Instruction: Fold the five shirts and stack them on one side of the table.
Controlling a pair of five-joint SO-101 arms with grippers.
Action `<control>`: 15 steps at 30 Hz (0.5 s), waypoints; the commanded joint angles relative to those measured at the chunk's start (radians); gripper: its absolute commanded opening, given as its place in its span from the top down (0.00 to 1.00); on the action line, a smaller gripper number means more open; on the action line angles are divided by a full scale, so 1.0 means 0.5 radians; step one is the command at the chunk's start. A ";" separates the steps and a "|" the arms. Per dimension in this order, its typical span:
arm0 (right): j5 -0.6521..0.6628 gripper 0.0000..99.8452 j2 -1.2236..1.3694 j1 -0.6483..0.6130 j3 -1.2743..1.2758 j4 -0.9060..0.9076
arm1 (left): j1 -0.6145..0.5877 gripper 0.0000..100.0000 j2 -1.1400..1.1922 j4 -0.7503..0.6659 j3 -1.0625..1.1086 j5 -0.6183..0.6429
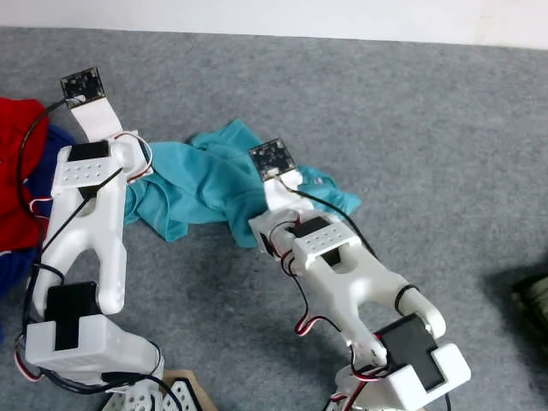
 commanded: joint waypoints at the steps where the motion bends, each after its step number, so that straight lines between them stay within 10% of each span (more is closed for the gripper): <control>1: 0.144 0.96 -0.029 -0.023 -0.094 0.054 | 0.035 0.99 -0.011 -0.025 -0.008 0.006; 7: 0.144 0.73 -0.109 0.017 -0.091 0.253 | 0.035 0.99 -0.011 -0.025 -0.005 0.006; 15: 0.144 0.81 -0.296 0.063 0.084 0.351 | 0.041 0.99 -0.011 -0.021 -0.005 0.006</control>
